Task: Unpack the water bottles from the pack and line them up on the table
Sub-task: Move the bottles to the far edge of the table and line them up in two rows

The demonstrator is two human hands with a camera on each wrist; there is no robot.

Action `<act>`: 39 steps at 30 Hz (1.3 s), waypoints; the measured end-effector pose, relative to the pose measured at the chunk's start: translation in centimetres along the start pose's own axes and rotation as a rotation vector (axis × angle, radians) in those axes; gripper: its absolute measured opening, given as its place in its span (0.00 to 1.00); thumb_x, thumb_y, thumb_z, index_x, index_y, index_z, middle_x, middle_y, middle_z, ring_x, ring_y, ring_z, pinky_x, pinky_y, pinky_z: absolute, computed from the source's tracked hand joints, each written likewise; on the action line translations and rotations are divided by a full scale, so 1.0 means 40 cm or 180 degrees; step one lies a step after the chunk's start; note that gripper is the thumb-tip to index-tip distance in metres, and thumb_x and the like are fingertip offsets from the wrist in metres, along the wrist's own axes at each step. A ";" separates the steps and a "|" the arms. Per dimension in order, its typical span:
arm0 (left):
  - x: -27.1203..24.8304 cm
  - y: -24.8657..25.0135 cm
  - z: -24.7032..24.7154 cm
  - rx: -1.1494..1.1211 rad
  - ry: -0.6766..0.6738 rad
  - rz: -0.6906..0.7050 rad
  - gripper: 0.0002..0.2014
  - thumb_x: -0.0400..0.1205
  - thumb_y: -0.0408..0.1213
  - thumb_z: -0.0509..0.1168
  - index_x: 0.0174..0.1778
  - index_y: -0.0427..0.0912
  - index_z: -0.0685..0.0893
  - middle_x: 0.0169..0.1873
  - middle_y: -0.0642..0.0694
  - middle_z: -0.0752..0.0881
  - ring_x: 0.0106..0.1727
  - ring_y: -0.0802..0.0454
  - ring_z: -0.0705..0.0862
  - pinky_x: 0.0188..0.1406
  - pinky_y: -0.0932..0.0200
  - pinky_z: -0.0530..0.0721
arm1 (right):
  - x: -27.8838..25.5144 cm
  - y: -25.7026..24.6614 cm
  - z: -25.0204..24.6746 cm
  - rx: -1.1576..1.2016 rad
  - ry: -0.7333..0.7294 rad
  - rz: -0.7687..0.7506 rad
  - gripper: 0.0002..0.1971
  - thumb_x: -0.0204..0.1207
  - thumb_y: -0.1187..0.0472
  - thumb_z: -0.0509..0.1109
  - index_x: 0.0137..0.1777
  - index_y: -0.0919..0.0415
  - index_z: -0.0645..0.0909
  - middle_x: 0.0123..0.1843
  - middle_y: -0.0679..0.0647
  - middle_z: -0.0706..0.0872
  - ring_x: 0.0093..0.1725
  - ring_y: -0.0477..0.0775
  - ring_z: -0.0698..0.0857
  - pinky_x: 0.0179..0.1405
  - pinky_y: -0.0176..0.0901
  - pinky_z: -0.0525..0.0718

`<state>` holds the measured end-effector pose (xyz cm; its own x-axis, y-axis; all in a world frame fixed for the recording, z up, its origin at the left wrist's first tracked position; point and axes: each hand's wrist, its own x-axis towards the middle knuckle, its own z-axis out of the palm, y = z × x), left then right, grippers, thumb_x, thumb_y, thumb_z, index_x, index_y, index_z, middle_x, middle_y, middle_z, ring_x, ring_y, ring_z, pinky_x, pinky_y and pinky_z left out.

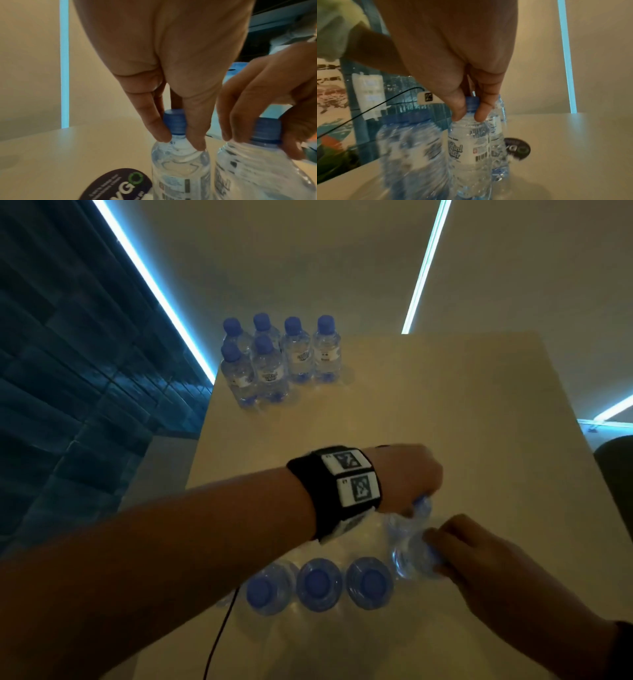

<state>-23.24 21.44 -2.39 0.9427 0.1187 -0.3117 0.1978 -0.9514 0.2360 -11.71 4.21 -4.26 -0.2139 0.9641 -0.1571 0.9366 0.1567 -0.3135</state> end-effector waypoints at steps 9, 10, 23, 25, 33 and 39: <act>-0.092 -0.339 -0.034 -0.0249 0.0777 -0.1842 0.09 0.78 0.39 0.69 0.40 0.35 0.83 0.37 0.42 0.84 0.43 0.41 0.86 0.43 0.49 0.84 | 0.451 0.034 -0.089 -0.0627 0.0166 0.0153 0.06 0.73 0.70 0.70 0.47 0.62 0.80 0.42 0.57 0.79 0.35 0.56 0.78 0.32 0.44 0.74; -0.102 -0.372 -0.031 -0.0227 0.0863 -0.1996 0.07 0.80 0.36 0.67 0.39 0.37 0.81 0.38 0.42 0.83 0.45 0.40 0.85 0.43 0.51 0.81 | 0.503 0.029 -0.091 -0.0602 0.0257 0.0184 0.05 0.73 0.71 0.68 0.46 0.63 0.81 0.41 0.58 0.79 0.36 0.58 0.79 0.33 0.44 0.73; -0.179 -0.553 0.038 -0.0385 0.2065 -0.2140 0.15 0.82 0.32 0.64 0.63 0.44 0.86 0.54 0.37 0.84 0.51 0.42 0.83 0.53 0.50 0.80 | 0.847 0.020 -0.111 -0.0136 0.0823 0.0449 0.08 0.77 0.63 0.67 0.52 0.66 0.81 0.44 0.59 0.86 0.40 0.58 0.83 0.39 0.43 0.76; -0.177 -0.558 0.035 -0.0319 0.2062 -0.2166 0.14 0.82 0.32 0.62 0.61 0.44 0.86 0.53 0.37 0.83 0.51 0.41 0.83 0.53 0.48 0.81 | 0.867 0.021 -0.111 -0.0153 0.0796 0.0443 0.08 0.77 0.62 0.67 0.51 0.66 0.82 0.45 0.59 0.87 0.39 0.55 0.82 0.39 0.42 0.75; -0.175 -0.561 0.032 -0.0353 0.2164 -0.2154 0.15 0.81 0.32 0.65 0.64 0.44 0.85 0.56 0.38 0.83 0.53 0.42 0.83 0.55 0.50 0.81 | 0.891 0.003 -0.108 0.0012 0.0793 0.0520 0.10 0.76 0.63 0.68 0.56 0.64 0.79 0.44 0.56 0.83 0.40 0.54 0.83 0.39 0.41 0.77; -0.258 -0.462 -0.014 -0.0137 0.1914 -0.1823 0.19 0.78 0.44 0.70 0.63 0.41 0.82 0.59 0.38 0.81 0.57 0.40 0.82 0.60 0.40 0.80 | 0.749 -0.026 -0.163 0.0014 0.0492 0.0282 0.34 0.73 0.56 0.74 0.77 0.58 0.64 0.61 0.64 0.79 0.54 0.63 0.82 0.47 0.46 0.76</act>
<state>-36.47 37.95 -3.02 0.6733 0.7245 0.1477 0.6893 -0.6873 0.2292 -17.29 34.34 -2.51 -0.0849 0.9957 -0.0384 0.9485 0.0689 -0.3091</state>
